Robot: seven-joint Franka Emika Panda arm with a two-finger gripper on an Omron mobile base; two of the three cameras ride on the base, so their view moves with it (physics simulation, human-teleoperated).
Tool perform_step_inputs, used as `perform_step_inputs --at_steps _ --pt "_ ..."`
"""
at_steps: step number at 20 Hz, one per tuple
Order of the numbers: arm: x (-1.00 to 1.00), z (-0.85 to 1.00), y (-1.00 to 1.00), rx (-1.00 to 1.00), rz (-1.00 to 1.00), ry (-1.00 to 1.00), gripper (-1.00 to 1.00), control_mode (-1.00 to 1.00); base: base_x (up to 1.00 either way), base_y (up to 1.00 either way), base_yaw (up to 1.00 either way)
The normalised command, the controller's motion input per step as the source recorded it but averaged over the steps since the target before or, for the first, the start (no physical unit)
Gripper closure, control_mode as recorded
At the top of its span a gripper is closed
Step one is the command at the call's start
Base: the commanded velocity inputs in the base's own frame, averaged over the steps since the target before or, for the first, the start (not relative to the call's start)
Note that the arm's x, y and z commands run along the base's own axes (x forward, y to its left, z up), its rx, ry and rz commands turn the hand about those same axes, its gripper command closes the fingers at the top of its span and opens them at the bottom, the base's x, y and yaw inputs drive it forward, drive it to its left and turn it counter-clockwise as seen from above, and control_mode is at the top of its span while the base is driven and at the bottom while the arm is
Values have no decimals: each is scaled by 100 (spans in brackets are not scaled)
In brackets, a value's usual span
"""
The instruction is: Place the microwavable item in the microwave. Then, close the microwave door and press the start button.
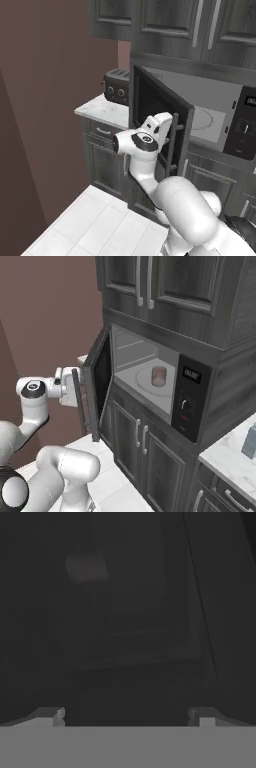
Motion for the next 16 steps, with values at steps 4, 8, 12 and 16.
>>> perform_step_inputs --at_steps 4,8,12,16 --pt "0 16 -93 3 -4 0 -100 -100 0 0 0" --pt "1 23 -74 4 -12 0 -100 -100 0 0 0" --pt "9 18 -68 4 -13 0 -100 -100 0 0 0" --pt "27 7 -53 3 -9 0 -100 -100 0 0 0"
